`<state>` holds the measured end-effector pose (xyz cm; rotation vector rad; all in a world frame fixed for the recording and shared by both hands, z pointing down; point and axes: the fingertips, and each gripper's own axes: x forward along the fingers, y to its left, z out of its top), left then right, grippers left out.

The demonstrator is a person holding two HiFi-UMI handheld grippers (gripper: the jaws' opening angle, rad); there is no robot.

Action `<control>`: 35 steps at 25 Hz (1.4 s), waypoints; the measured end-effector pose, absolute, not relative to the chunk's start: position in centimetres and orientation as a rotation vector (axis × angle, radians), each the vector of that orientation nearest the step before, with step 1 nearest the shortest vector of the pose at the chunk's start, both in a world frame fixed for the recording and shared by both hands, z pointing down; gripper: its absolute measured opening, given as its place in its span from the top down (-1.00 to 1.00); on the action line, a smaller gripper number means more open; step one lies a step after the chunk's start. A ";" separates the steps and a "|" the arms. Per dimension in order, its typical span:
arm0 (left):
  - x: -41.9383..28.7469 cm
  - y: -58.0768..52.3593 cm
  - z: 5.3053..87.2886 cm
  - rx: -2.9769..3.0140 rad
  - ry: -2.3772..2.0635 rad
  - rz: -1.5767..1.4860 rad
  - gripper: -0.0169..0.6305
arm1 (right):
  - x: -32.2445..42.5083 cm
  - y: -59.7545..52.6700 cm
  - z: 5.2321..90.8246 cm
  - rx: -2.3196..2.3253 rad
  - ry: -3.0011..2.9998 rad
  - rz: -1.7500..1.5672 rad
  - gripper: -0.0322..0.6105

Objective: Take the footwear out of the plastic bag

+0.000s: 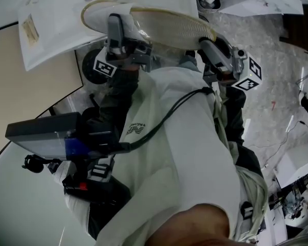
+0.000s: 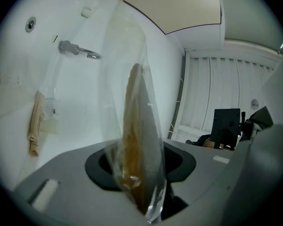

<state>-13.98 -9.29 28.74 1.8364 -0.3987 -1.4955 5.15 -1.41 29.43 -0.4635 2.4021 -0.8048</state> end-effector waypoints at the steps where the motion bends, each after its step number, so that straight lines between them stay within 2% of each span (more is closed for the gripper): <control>1: -14.0 -9.4 28.7 1.836 -0.400 -1.496 0.47 | 5.3 -1.4 29.3 -0.471 2.401 -0.799 0.74; 12: -14.3 -9.5 28.6 1.827 -0.406 -1.501 0.52 | 5.3 -1.0 28.4 -0.502 2.380 -0.723 0.68; 21: -14.3 -9.4 28.4 1.861 -0.409 -1.478 0.53 | 5.4 -1.3 29.8 -0.504 2.446 -0.862 0.74; 35: -16.4 -9.8 28.9 1.831 -0.459 -1.514 0.61 | 8.4 -0.7 29.1 -0.547 2.371 -0.797 0.75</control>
